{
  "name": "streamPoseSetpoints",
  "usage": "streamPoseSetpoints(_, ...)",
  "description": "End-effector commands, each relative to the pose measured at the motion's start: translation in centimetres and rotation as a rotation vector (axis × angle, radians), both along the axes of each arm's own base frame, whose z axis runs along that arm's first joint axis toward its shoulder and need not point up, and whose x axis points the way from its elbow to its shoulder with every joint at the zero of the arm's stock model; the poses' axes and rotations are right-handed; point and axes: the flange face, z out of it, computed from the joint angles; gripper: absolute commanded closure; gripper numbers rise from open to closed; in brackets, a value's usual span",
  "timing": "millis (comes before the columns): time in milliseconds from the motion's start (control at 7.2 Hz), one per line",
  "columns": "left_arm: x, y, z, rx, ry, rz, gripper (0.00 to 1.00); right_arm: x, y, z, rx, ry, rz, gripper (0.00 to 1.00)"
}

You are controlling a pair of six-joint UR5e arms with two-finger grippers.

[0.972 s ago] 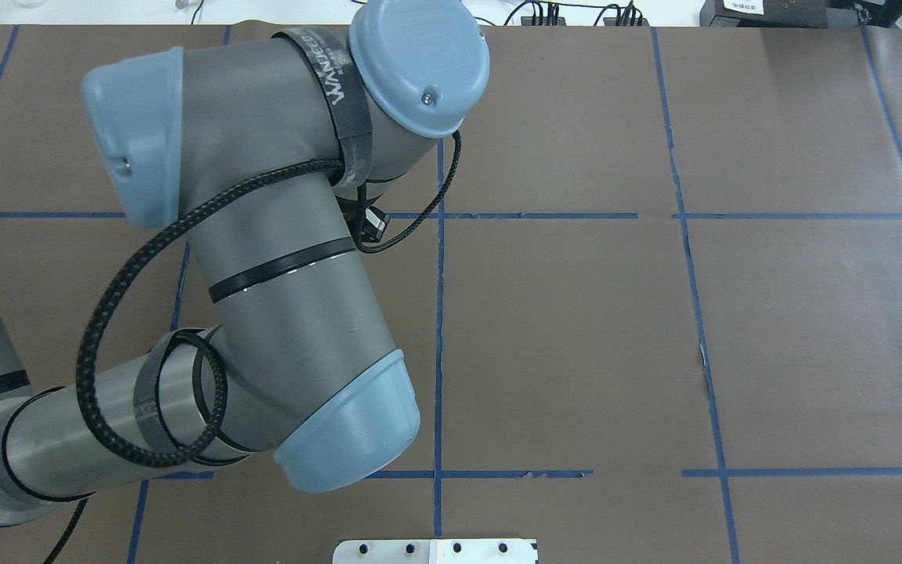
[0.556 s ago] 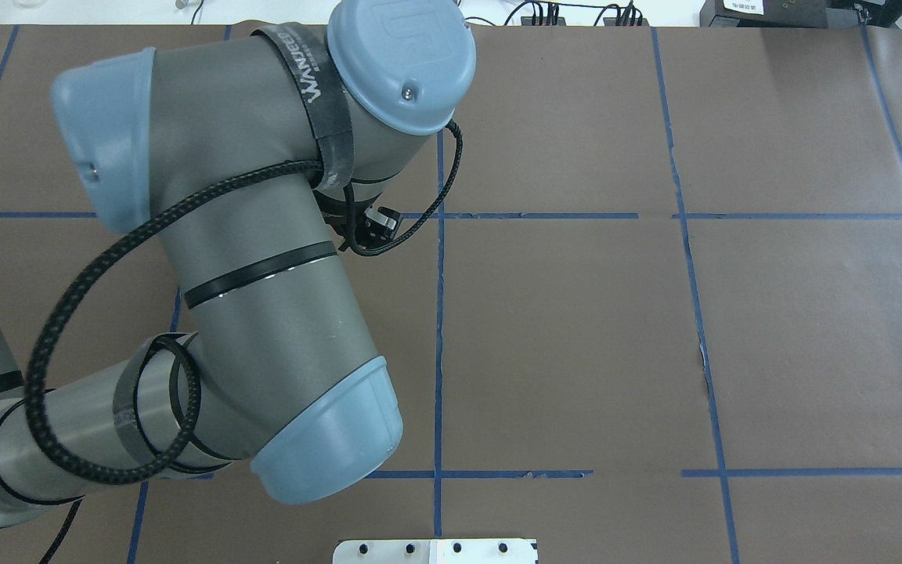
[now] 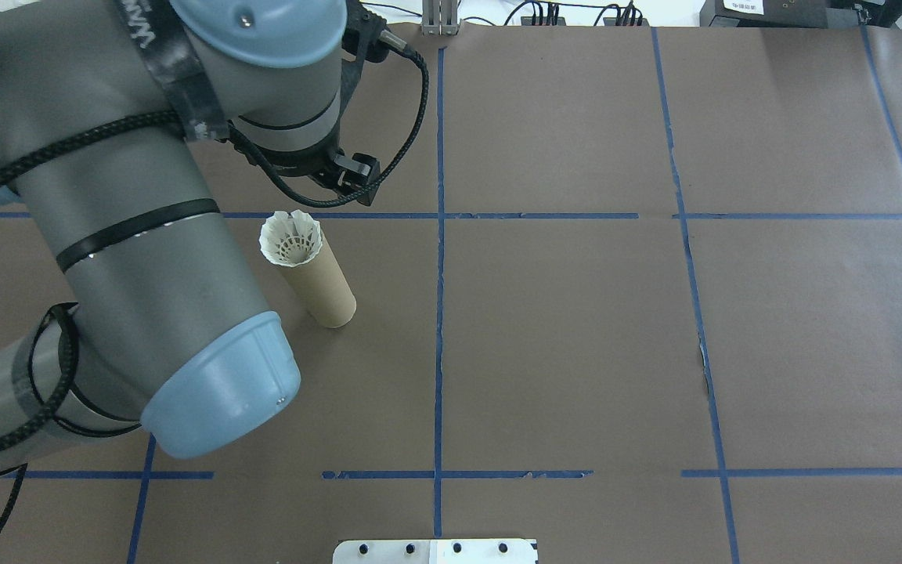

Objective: Collect badminton balls into bucket

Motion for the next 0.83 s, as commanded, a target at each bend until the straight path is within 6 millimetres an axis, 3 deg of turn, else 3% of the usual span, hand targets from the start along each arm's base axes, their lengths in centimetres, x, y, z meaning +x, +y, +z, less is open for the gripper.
streamPoseSetpoints(0,-6.9,-5.8,5.0,0.015,0.106,-0.026,0.00,0.0,0.0,0.0,0.000,0.000,0.000,0.00)
streamPoseSetpoints(278,-13.9,-12.0,10.7,0.013,0.101,0.037,0.00,0.0,0.0,0.0,0.000,0.000,0.000,0.00)
streamPoseSetpoints(694,-24.4,-15.4,27.3,-0.038,0.062,0.069,0.00,0.0,0.0,0.0,0.000,0.000,0.000,0.00)
